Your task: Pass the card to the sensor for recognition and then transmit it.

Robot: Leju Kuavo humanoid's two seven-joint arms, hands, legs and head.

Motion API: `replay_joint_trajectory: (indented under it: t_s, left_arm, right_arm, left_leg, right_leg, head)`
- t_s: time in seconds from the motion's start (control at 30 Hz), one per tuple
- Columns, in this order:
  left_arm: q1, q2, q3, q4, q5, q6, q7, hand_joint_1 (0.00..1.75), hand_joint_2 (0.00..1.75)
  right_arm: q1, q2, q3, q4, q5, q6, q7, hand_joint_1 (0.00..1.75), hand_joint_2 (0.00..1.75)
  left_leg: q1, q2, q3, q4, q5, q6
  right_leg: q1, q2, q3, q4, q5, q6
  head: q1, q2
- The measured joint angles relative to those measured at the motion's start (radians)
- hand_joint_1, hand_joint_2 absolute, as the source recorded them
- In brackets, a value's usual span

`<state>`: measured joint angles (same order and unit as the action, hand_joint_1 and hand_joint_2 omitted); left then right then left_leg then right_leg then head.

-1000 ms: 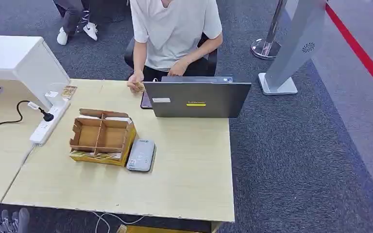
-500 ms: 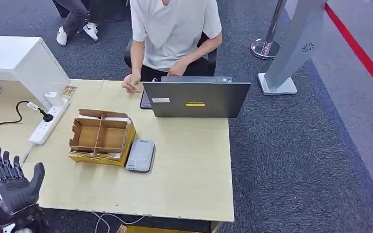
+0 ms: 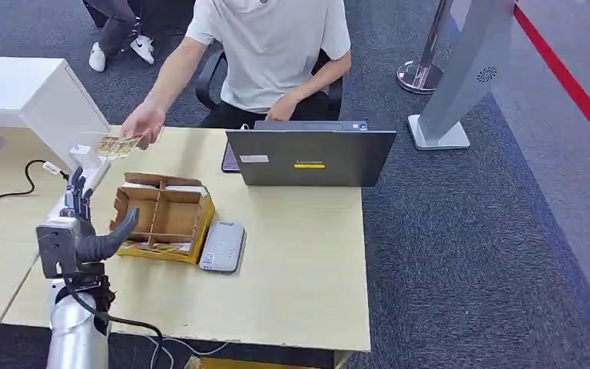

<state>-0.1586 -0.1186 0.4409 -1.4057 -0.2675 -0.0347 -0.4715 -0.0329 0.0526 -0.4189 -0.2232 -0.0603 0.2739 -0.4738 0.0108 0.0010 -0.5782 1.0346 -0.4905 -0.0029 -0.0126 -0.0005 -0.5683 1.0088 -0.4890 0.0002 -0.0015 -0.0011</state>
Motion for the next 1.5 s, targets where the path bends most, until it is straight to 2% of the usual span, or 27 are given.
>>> replay_joint_trajectory:
  t_s: [0.5,0.73,0.8,0.83,0.87,0.9,0.93,1.4,1.5]
  left_arm:
    - [-0.231,0.085,-0.2,0.209,-0.39,0.099,0.182,0.0,1.75]
    - [-0.239,0.089,-0.209,0.218,-0.406,0.103,0.19,0.0,1.75]
    - [-0.262,0.098,-0.23,0.241,-0.45,0.116,0.21,0.0,1.75]
    - [-0.297,0.11,-0.259,0.273,-0.51,0.133,0.239,0.0,1.75]
    - [-0.337,0.126,-0.294,0.311,-0.582,0.157,0.273,1.75,1.75]
    - [-0.388,0.147,-0.338,0.36,-0.68,0.189,0.318,1.75,1.75]
    - [-0.42,0.158,-0.364,0.391,-0.734,0.205,0.343,1.75,1.75]
    - [-0.612,0.239,-0.521,0.563,-1.113,0.327,0.506,1.75,1.75]
    - [-0.63,0.246,-0.539,0.581,-1.147,0.333,0.52,1.75,1.75]
  right_arm:
    - [-0.014,0.016,0.012,0.0,0.052,-0.017,0.025,0.0,0.0]
    - [-0.015,0.016,0.013,0.0,0.053,-0.018,0.026,0.0,0.0]
    - [-0.017,0.019,0.019,0.0,0.061,-0.021,0.033,0.0,0.0]
    - [-0.02,0.021,0.024,0.0,0.072,-0.024,0.038,0.0,0.0]
    - [-0.022,0.026,0.027,0.0,0.083,-0.034,0.043,0.0,0.0]
    - [-0.026,0.03,0.033,0.0,0.1,-0.039,0.053,0.0,0.0]
    - [-0.028,0.032,0.039,0.0,0.107,-0.042,0.056,0.0,0.0]
    - [-0.038,0.052,0.072,0.0,0.187,-0.075,0.087,0.0,0.0]
    - [-0.038,0.053,0.074,0.0,0.195,-0.076,0.088,0.0,0.0]
  left_leg:
    - [0.0,0.0,0.0,0.0,0.0,0.0]
    - [0.0,0.0,0.0,0.0,0.0,0.0]
    - [0.0,0.0,0.0,0.0,0.0,0.0]
    - [0.0,0.0,0.0,0.0,0.001,0.0]
    - [0.0,0.0,0.0,0.0,0.001,0.0]
    - [0.0,0.0,0.0,0.0,0.001,0.0]
    - [0.0,0.0,0.0,0.0,0.001,0.0]
    - [0.0,0.001,0.0,0.0,0.002,0.0]
    - [0.0,0.001,0.0,0.0,0.002,0.0]
  right_leg:
    - [0.0,0.0,0.0,0.0,0.0,0.0]
    - [0.0,0.0,0.0,0.0,0.0,0.0]
    - [0.0,0.001,0.0,0.0,0.0,0.0]
    - [0.0,0.001,0.0,0.001,0.001,0.0]
    - [0.0,0.001,0.0,0.001,0.001,0.0]
    - [0.0,0.001,0.0,0.001,0.001,0.0]
    - [0.0,0.001,0.0,0.001,0.001,0.0]
    - [0.0,0.001,-0.001,0.002,0.002,-0.002]
    - [0.0,0.001,-0.001,0.002,0.002,-0.002]
  head:
    - [0.0,0.0]
    - [0.0,0.0]
    - [0.0,0.0]
    - [0.0,0.0]
    - [0.0,0.0]
    - [0.0,0.0]
    - [0.0,0.0]
    - [0.0,0.0]
    - [0.0,0.0]
